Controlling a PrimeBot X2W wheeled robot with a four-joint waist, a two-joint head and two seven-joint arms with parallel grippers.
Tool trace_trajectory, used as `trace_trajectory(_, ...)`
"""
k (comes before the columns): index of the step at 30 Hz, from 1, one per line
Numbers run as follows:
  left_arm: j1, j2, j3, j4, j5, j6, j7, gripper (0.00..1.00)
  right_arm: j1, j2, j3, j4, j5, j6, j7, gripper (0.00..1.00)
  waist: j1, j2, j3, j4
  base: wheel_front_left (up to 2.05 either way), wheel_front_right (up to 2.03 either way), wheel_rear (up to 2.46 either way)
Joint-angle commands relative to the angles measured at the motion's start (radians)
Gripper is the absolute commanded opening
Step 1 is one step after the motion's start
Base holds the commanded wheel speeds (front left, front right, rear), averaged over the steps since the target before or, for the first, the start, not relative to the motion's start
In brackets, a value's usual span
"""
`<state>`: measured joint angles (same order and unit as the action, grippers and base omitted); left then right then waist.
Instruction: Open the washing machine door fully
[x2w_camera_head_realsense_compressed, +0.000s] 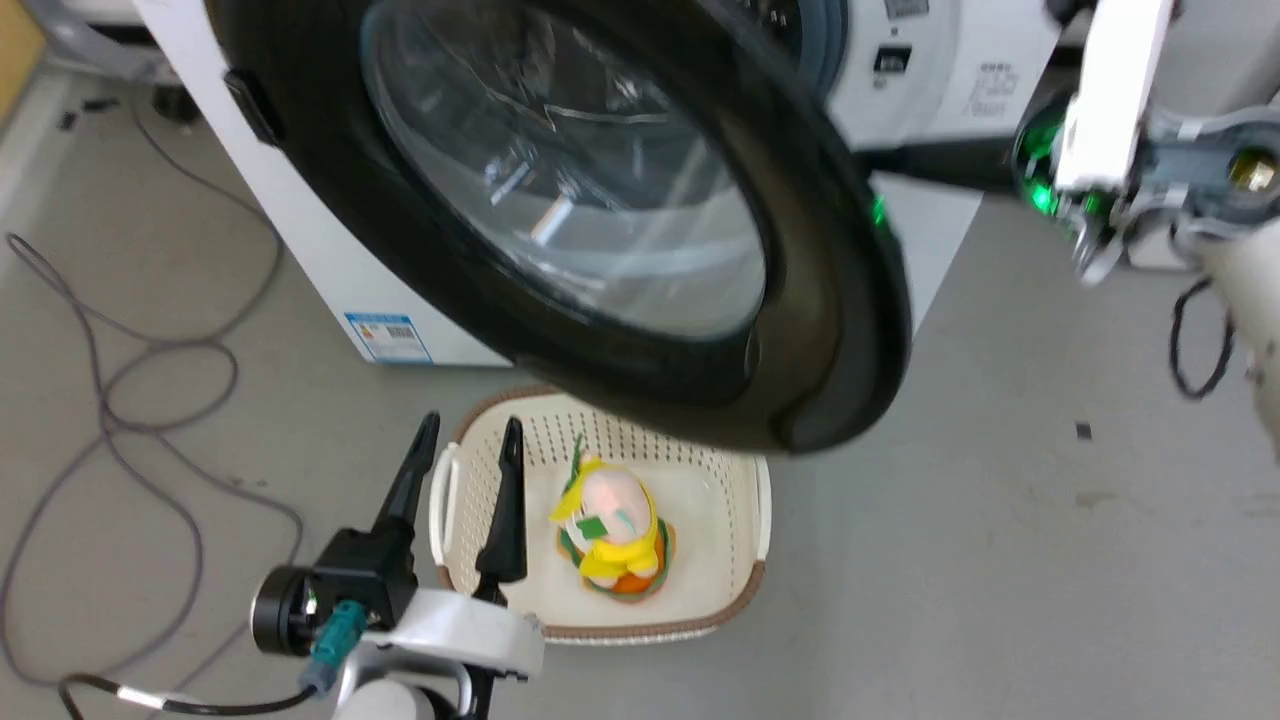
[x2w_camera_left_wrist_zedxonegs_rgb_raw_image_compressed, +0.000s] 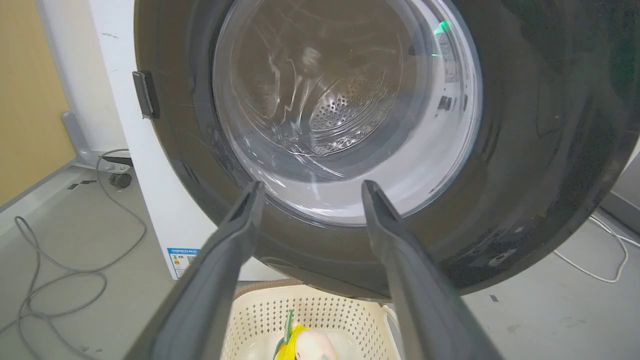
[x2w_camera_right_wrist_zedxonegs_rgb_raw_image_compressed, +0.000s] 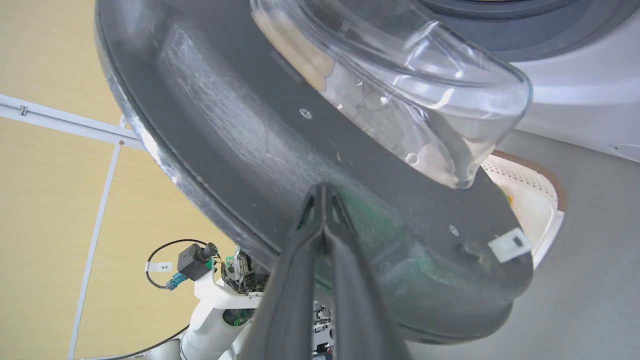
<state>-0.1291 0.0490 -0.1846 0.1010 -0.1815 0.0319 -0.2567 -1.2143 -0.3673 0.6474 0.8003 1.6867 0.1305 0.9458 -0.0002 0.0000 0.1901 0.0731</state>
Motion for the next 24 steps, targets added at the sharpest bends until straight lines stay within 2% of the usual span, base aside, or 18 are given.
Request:
trace_trajectory(1,0.016,0.001,0.000,0.007,0.009,-0.004,-0.005,1.00,0.071,0.045,0.030,-0.019,0.009,0.000,0.009,0.00,0.0002,0.0000,-0.033,0.015,0.00,0.00,0.00)
trace_trajectory(12,0.084,0.001,0.014,0.050,0.041,-0.028,-0.005,1.00,0.257,0.065,0.071,-0.162,0.068,0.000,-0.008,0.00,0.0002,0.0000,-0.106,0.039,0.00,0.00,0.00)
trace_trajectory(24,0.107,0.001,0.013,0.062,0.042,-0.034,-0.005,1.00,0.367,0.031,0.125,-0.345,0.164,0.000,-0.036,0.00,0.0002,0.0000,-0.145,0.044,0.00,0.00,0.00)
